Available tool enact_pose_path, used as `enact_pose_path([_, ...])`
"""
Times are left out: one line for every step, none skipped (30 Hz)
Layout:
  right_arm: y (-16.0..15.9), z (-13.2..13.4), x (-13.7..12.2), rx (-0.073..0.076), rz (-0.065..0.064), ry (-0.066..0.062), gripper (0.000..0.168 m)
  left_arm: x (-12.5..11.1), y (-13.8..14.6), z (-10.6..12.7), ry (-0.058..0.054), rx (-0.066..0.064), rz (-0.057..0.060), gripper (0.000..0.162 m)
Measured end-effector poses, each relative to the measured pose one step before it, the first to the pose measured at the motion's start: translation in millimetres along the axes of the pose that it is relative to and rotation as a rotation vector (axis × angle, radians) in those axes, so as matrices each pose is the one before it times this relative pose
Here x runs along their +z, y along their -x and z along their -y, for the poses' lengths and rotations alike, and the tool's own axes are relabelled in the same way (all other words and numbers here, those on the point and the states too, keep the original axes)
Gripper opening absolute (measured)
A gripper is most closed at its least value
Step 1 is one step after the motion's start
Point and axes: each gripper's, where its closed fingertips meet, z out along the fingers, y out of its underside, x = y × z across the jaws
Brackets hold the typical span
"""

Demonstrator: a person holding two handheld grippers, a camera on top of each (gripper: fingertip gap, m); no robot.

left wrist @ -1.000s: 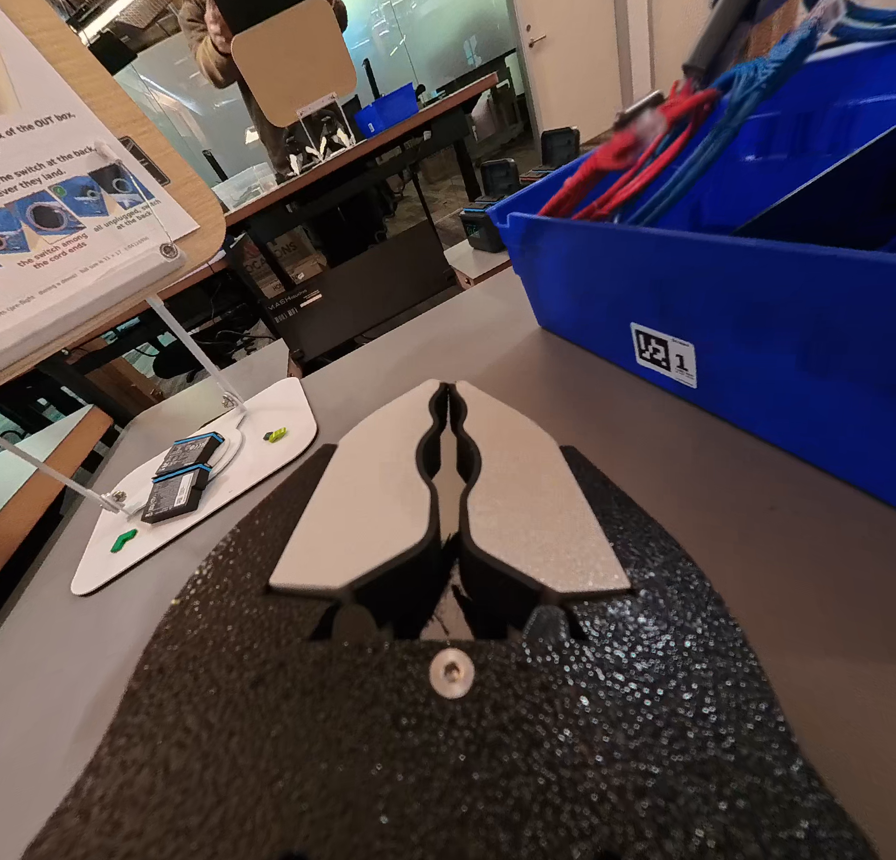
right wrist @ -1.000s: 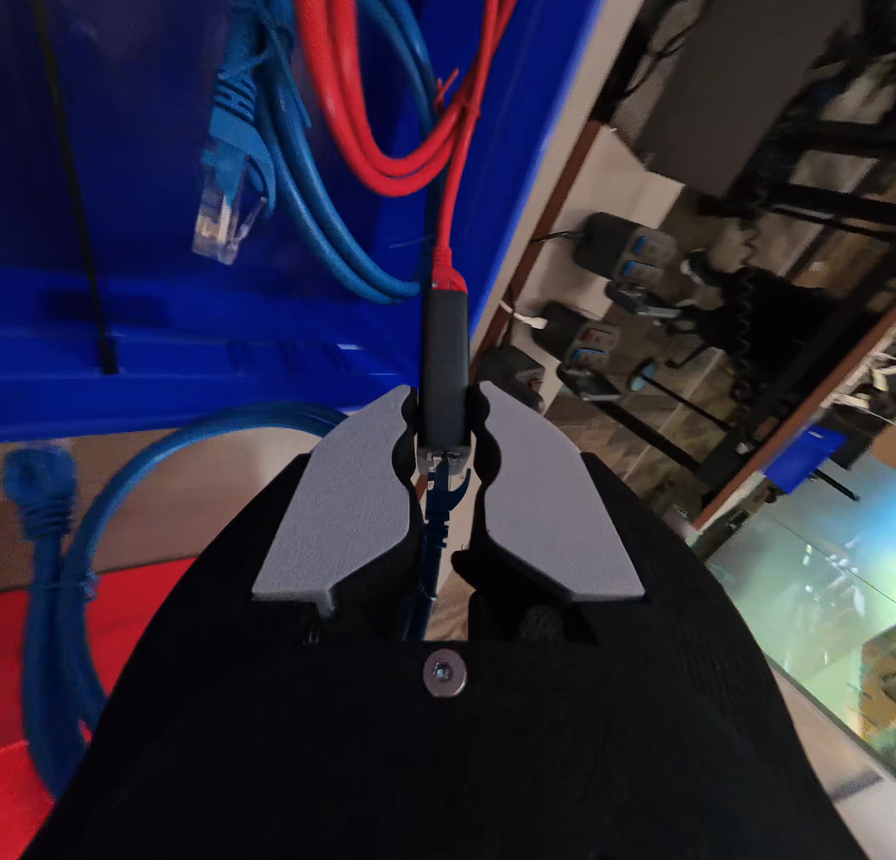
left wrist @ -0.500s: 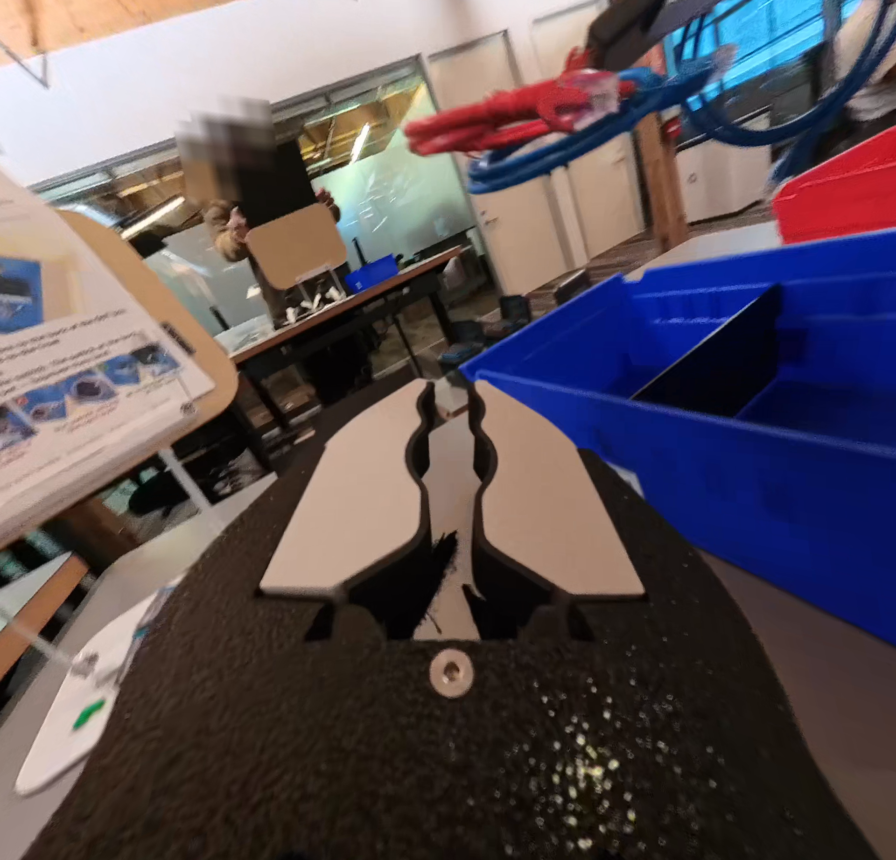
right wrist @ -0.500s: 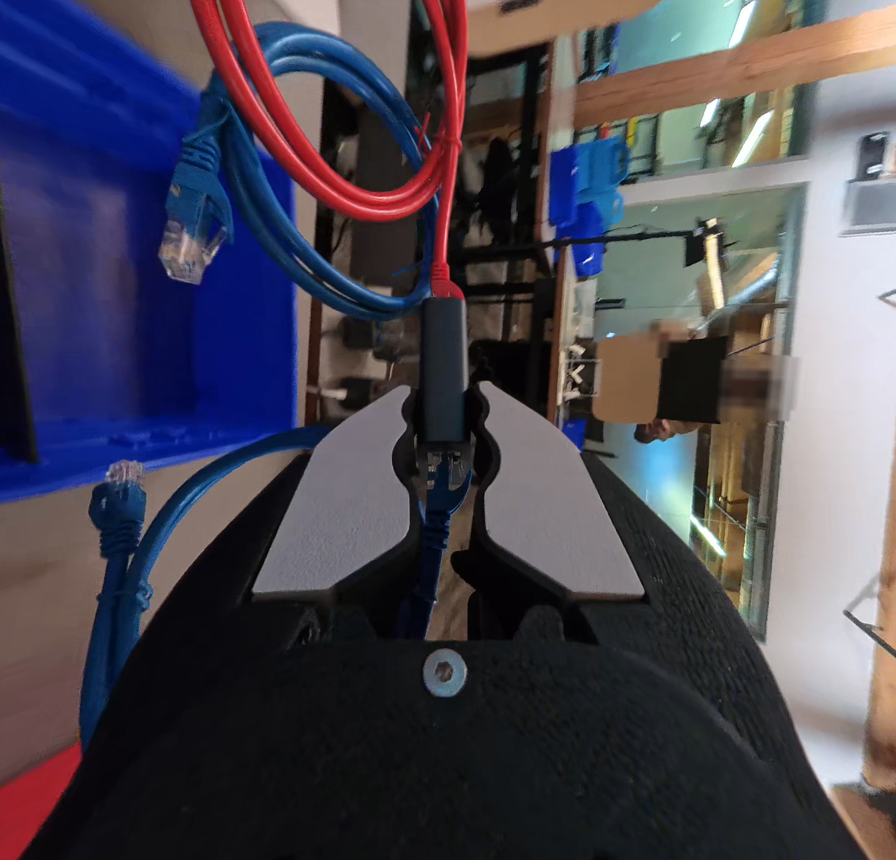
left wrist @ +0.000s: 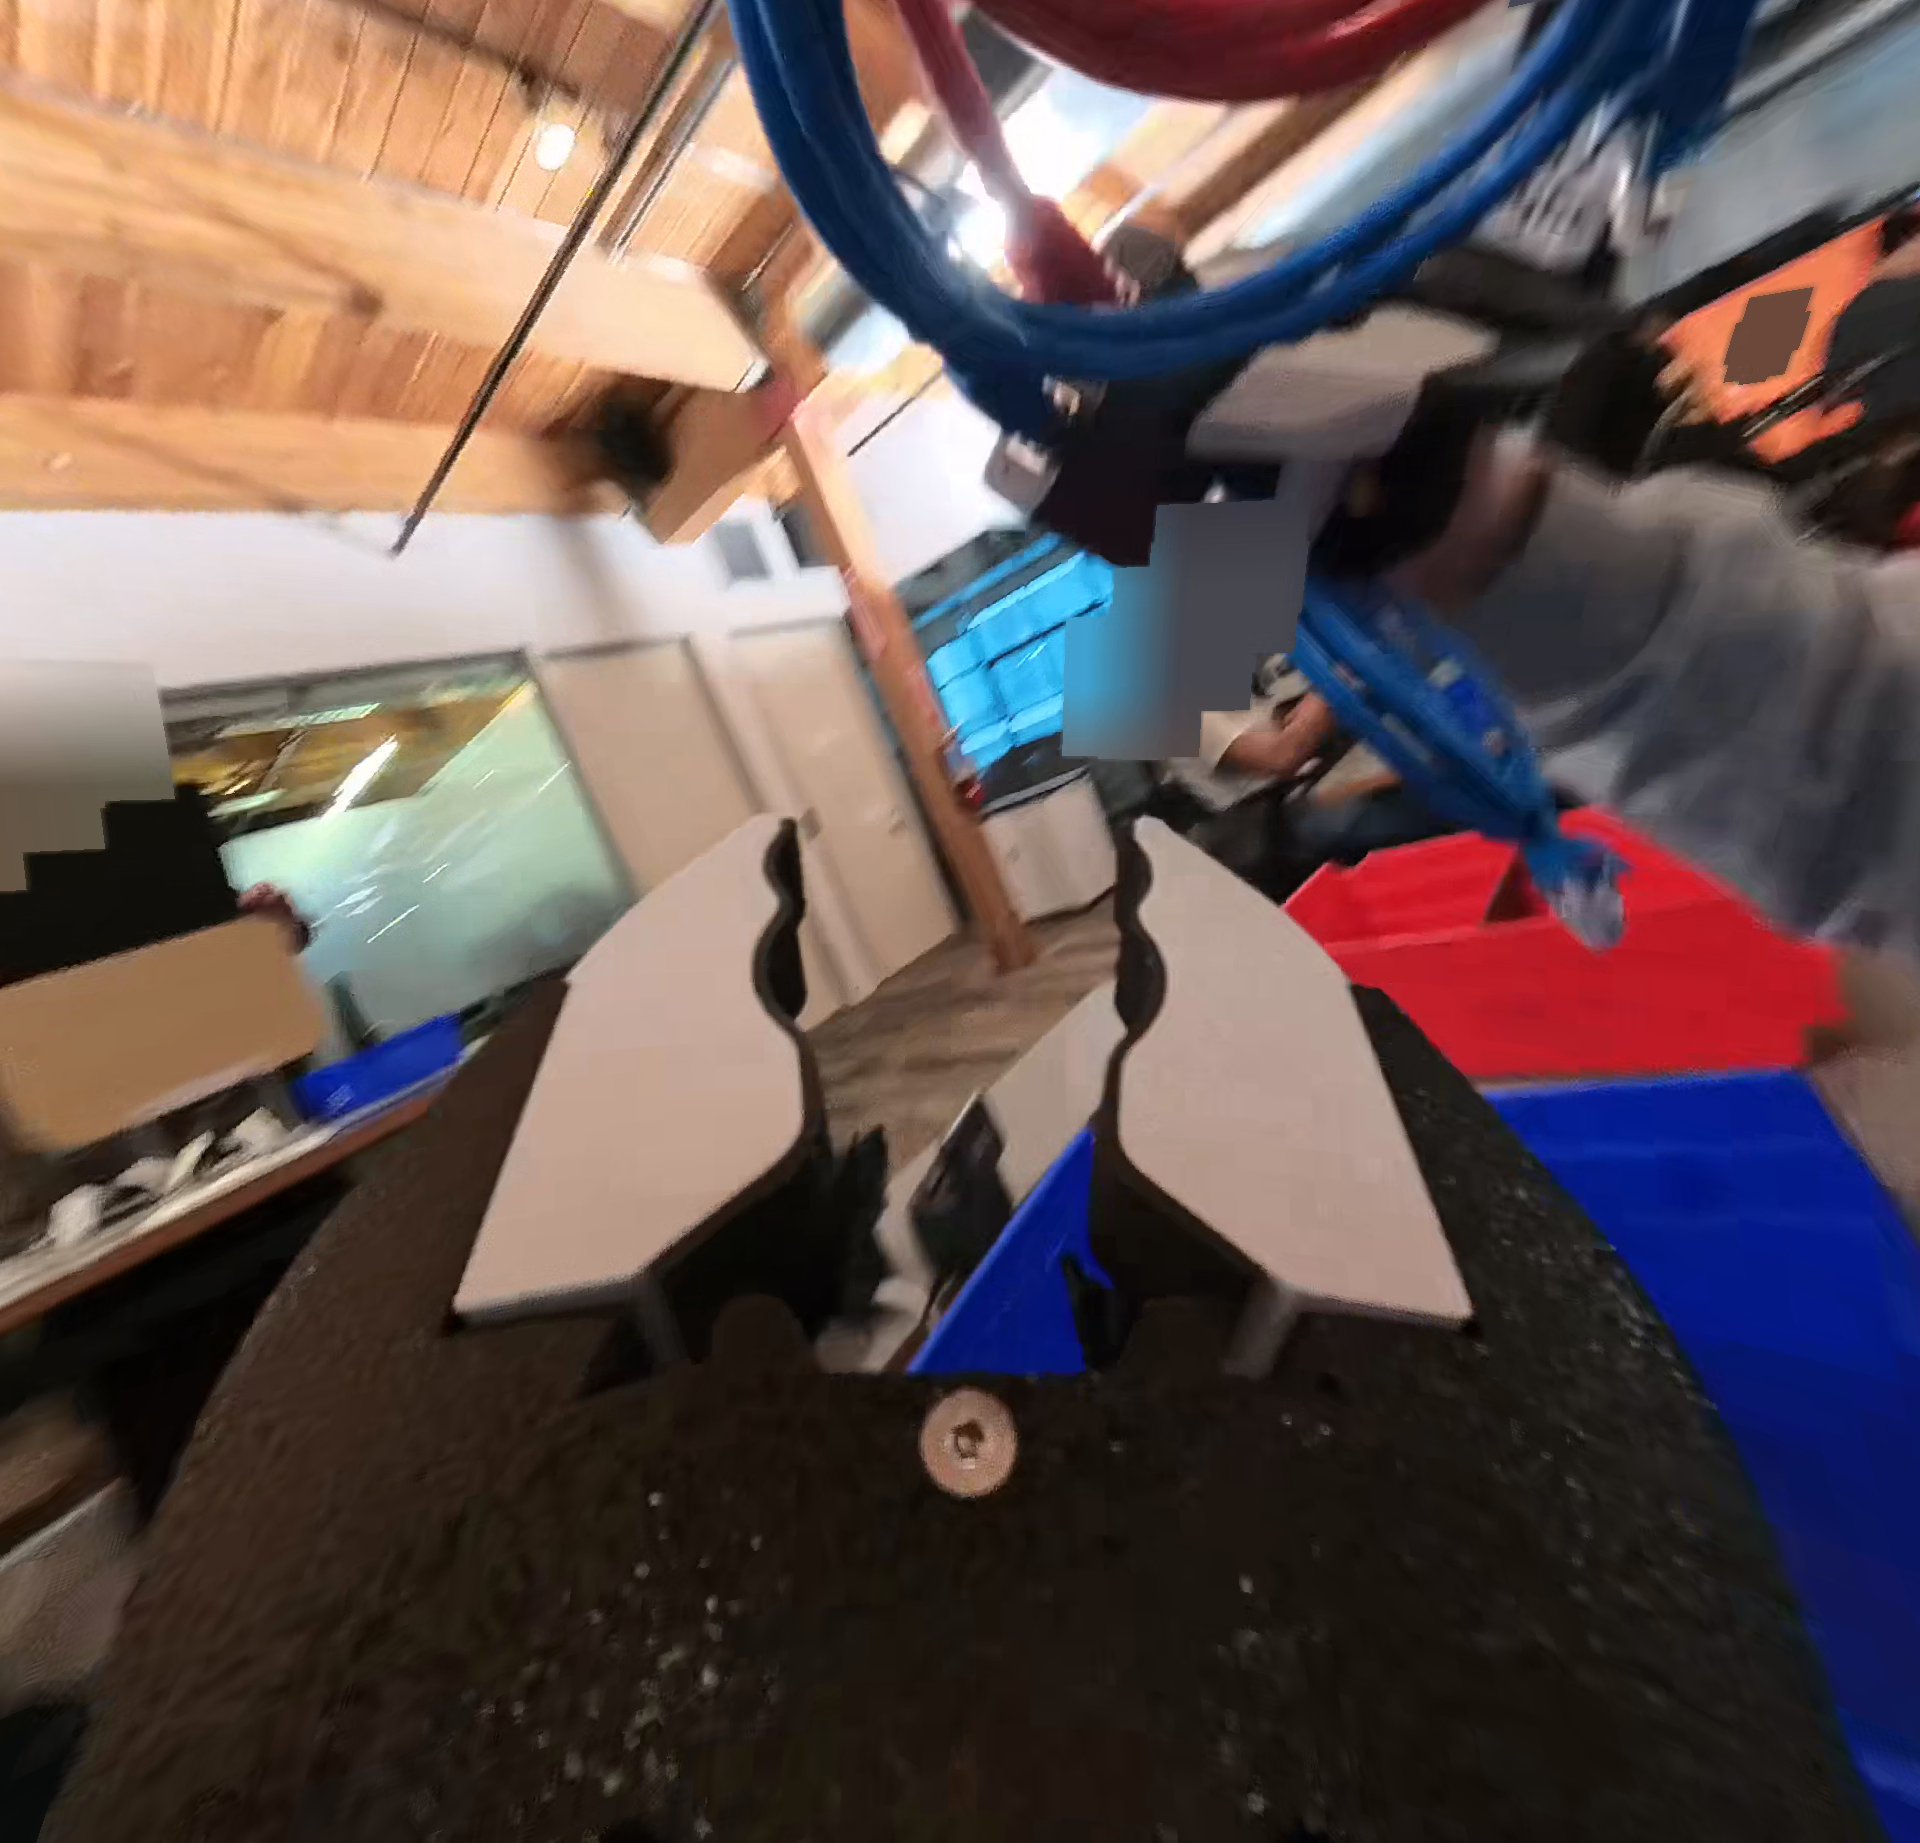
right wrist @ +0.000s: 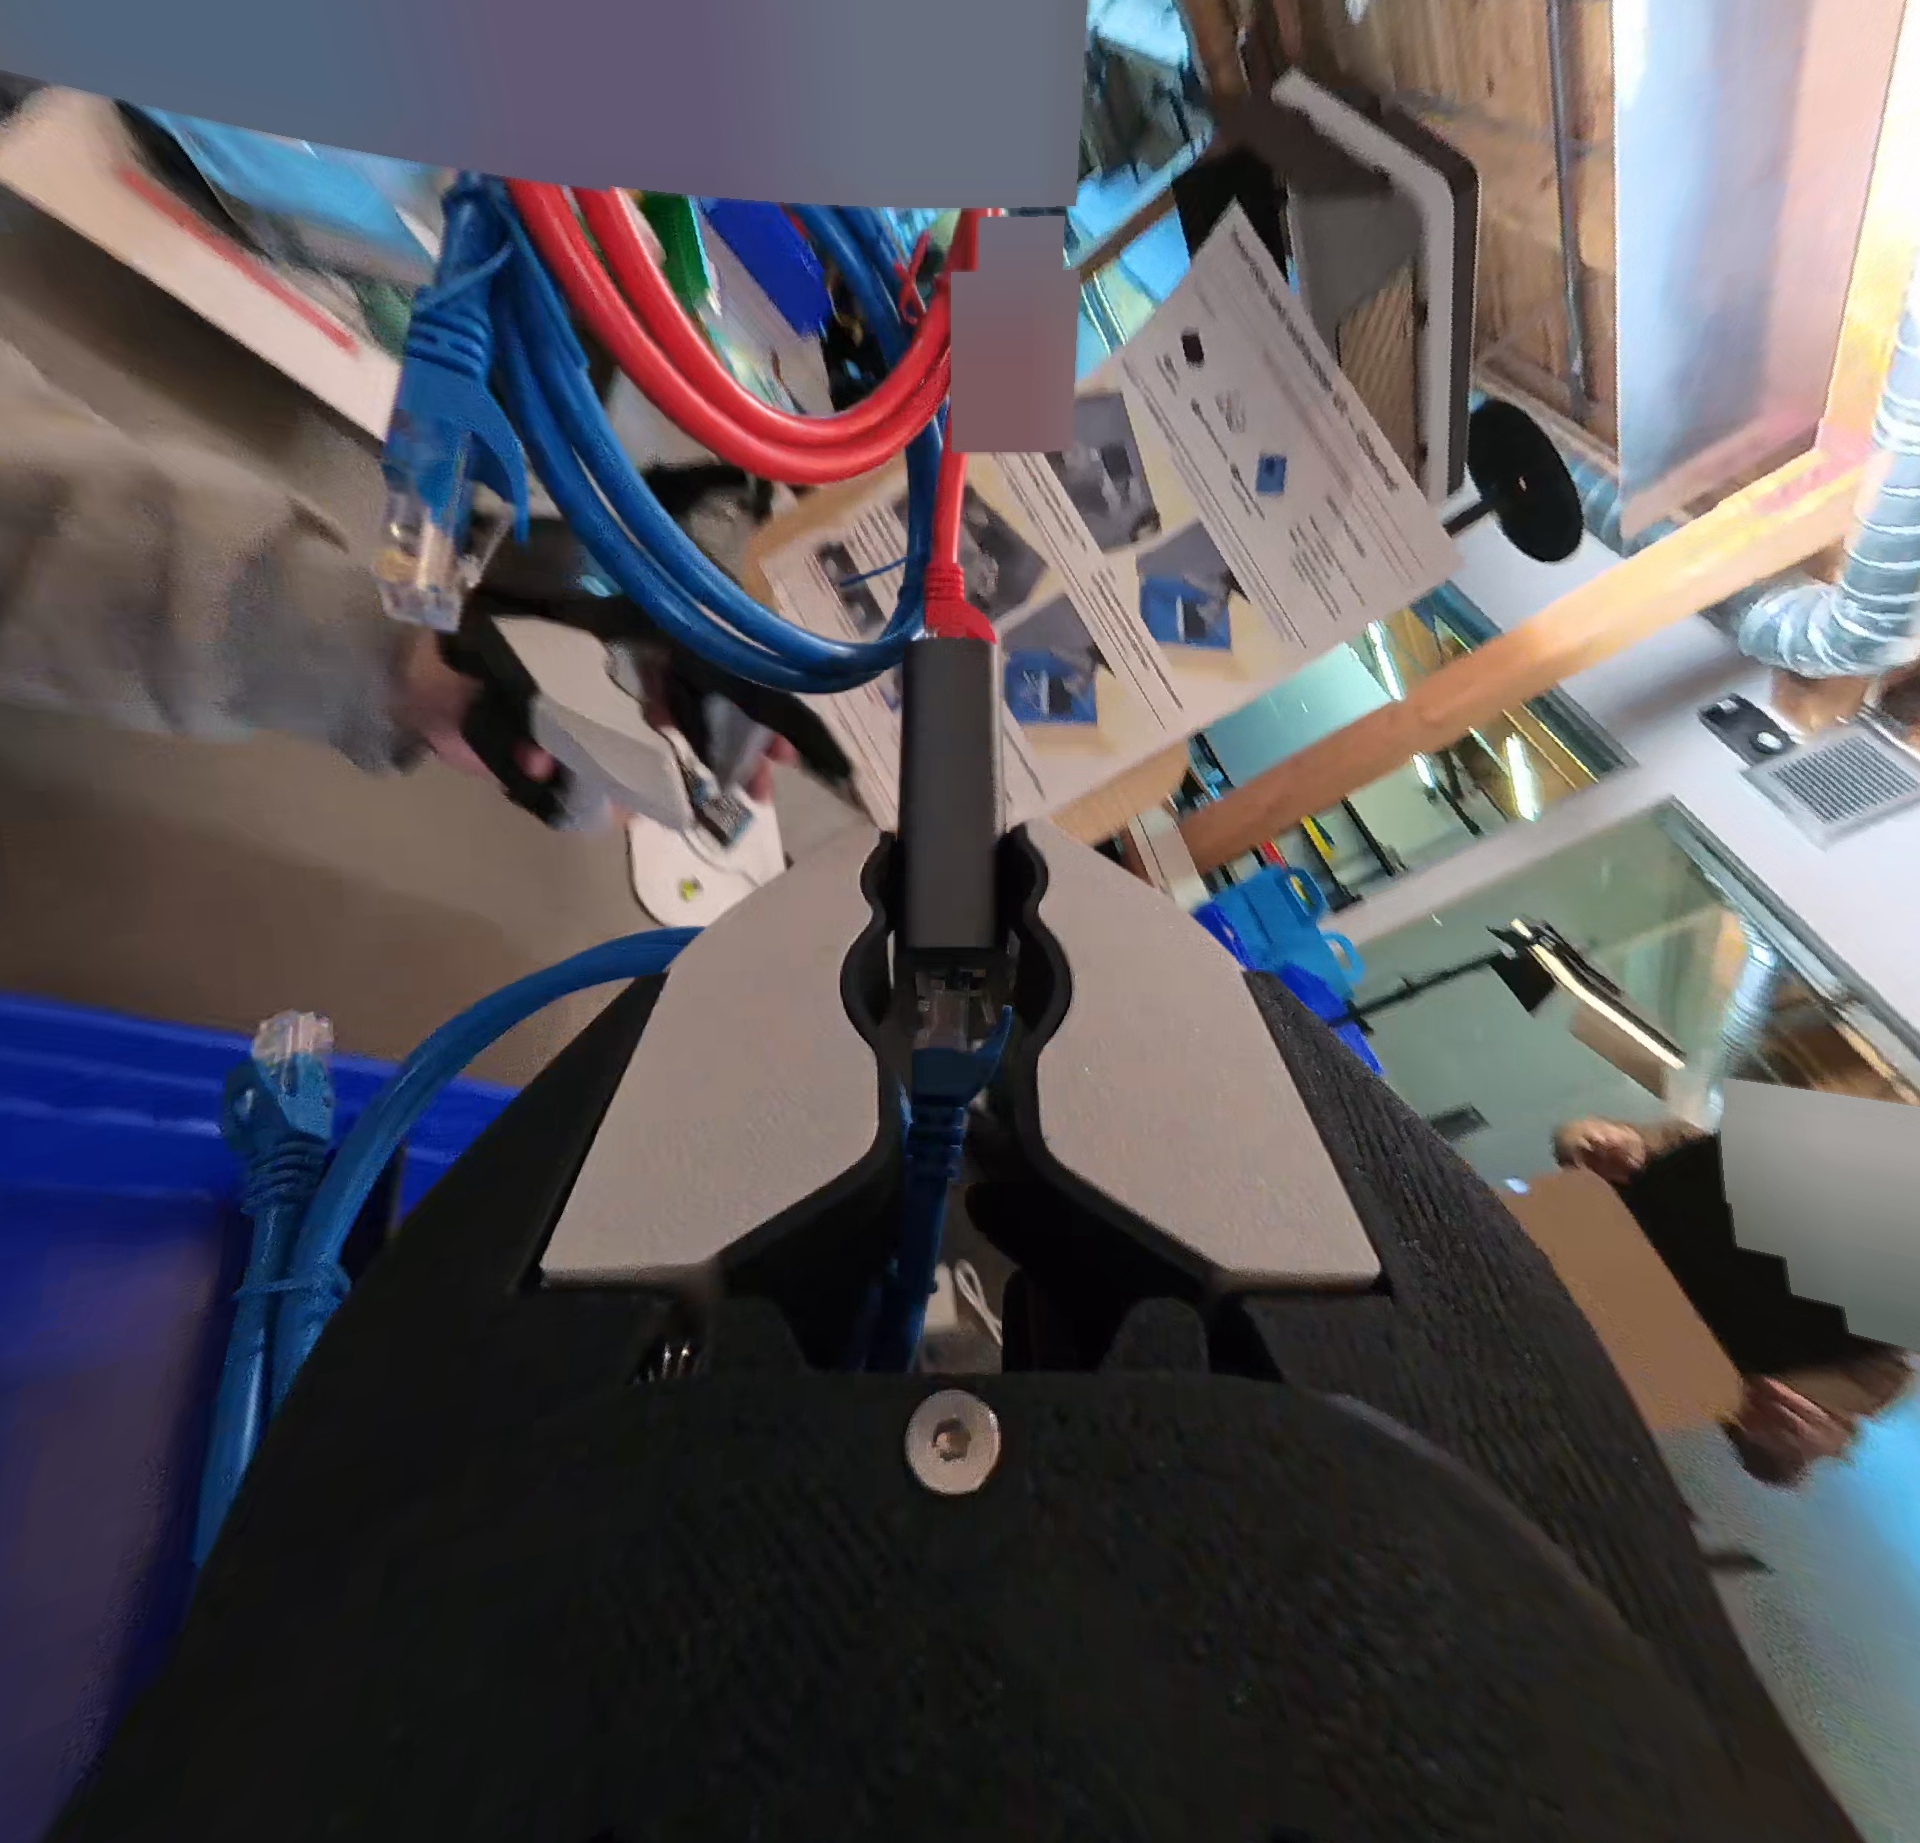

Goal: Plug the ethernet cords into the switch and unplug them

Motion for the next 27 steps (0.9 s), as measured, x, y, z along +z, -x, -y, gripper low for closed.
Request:
enact_pose_path([4.30, 6.39, 2.96, 0.0219, 0.0159, -0.0384, 0.018, 7.50, -3.93, 10.08, -0.0611, -0.0277, -0.0465, 0.060])
enact_pose_path([4.63, 5.32, 3.21, 0.0187, 0.0150, -0.0342, 0.019, 6.67, -4.40, 10.05, -0.0666, -0.0309, -0.0462, 0.063])
enact_pose_path([5.08, 4.27, 3.48, 0.0166, 0.0164, -0.0287, 0.018, 5.71, -4.08, 9.47, -0.0664, -0.0302, -0.0390, 0.065])
enact_pose_path([5.30, 3.40, 3.73, 0.0115, 0.0158, -0.0249, 0.018, 4.72, -3.76, 7.77, -0.0584, -0.0278, -0.0339, 0.066])
enact_pose_path([4.86, 2.43, 4.04, 0.0057, 0.0115, -0.0213, 0.018, 3.64, -4.60, 7.02, -0.0535, -0.0253, -0.0386, 0.067])
enact_pose_path([4.17, 1.59, 4.37, 0.0055, 0.0066, -0.0166, 0.019, 2.37, -4.61, 6.59, -0.0521, -0.0215, -0.0332, 0.068])
enact_pose_path([3.91, 0.68, 4.45, 0.0043, 0.0049, -0.0120, 0.018, 1.18, -4.99, 5.49, -0.0451, -0.0139, -0.0333, 0.067])
enact_pose_path([3.81, -0.32, 4.22, 0.0001, 0.0041, -0.0066, 0.018, -0.07, -4.23, 3.99, -0.0341, -0.0114, -0.0265, 0.064])
enact_pose_path([3.30, -0.88, 4.02, -0.0014, 0.0022, -0.0047, 0.018, -0.93, -2.51, 3.41, -0.0297, -0.0101, -0.0140, 0.060])
enact_pose_path([2.81, -1.05, 3.78, 0.0005, 0.0003, -0.0044, 0.019, -1.66, -2.64, 3.61, -0.0299, -0.0072, -0.0144, 0.056])
enact_pose_path([2.56, -1.08, 3.52, 0.0034, 0.0016, -0.0061, 0.018, -2.10, -1.63, 2.84, -0.0233, -0.0086, -0.0097, 0.049])
enact_pose_path([2.54, -0.53, 3.34, 0.0066, 0.0018, -0.0105, 0.018, -2.39, -1.58, 1.96, -0.0155, -0.0102, -0.0118, 0.044])
enact_pose_path([2.37, -0.57, 3.21, 0.0082, 0.0018, -0.0103, 0.018, -2.48, -0.96, 0.99, -0.0083, -0.0128, -0.0105, 0.038])
enact_pose_path([2.73, -0.75, 3.18, 0.0068, 0.0043, -0.0069, 0.018, -2.36, -0.63, -0.01, -0.0013, -0.0074, -0.0078, 0.035])
enact_pose_path([2.57, -0.92, 2.74, 0.0034, 0.0029, -0.0046, 0.018, -2.32, -0.72, 0.28, -0.0031, 0.0004, -0.0055, 0.033])
enact_pose_path([1.47, -0.36, 2.23, 0.0022, -0.0034, -0.0059, 0.018, -2.16, -1.58, 1.36, -0.0101, -0.0043, -0.0099, 0.030])
enact_pose_path([1.28, -0.06, 1.64, 0.0053, -0.0023, -0.0069, 0.018, -1.87, -0.77, 1.42, -0.0118, -0.0115, -0.0034, 0.030])
enact_pose_path([1.75, 0.19, 1.33, 0.0078, 0.0012, -0.0068, 0.018, -1.63, -1.39, 1.15, -0.0146, -0.0058, -0.0070, 0.029])
enact_pose_path([2.21, 0.24, 1.17, 0.0054, 0.0011, -0.0044, 0.018, -1.75, -2.08, 1.12, -0.0153, -0.0058, -0.0139, 0.028])
enact_pose_path([2.16, -0.38, 1.21, 0.0105, -0.0022, 0.0044, 0.018, -2.07, -2.14, 0.81, -0.0107, -0.0120, -0.0192, 0.027])
enact_pose_path([1.69, -1.08, 1.25, 0.0260, -0.0079, 0.0148, 0.018, -2.14, -1.61, 0.53, -0.0123, -0.0208, -0.0177, 0.025])
enact_pose_path([1.11, -1.30, 1.18, 0.0401, -0.0152, 0.0229, 0.019, -1.99, -1.16, 0.61, -0.0206, -0.0229, -0.0129, 0.024])
enact_pose_path([0.31, -1.64, 0.42, 0.0418, -0.0230, 0.0258, 0.019, -1.97, -0.84, 0.28, -0.0252, -0.0178, -0.0075, 0.022])
enact_pose_path([-0.21, -1.24, -0.97, 0.0254, -0.0302, 0.0177, 0.021, -2.44, -0.57, 0.70, -0.0273, -0.0165, -0.0054, 0.022])
enact_pose_path([-2.08, -0.85, -2.61, 0.0089, -0.0419, 0.0062, 0.025, -2.62, 0.54, 1.45, -0.0264, -0.0132, -0.0048, 0.021])
enact_pose_path([-2.11, -1.85, -3.26, 0.0090, -0.0347, 0.0071, 0.027, -2.39, 1.79, 1.61, -0.0168, -0.0188, -0.0018, 0.020])
enact_pose_path([-0.87, -3.29, -2.77, 0.0179, -0.0161, 0.0145, 0.030, -2.45, 0.99, 2.13, -0.0136, -0.0058, -0.0035, 0.020])
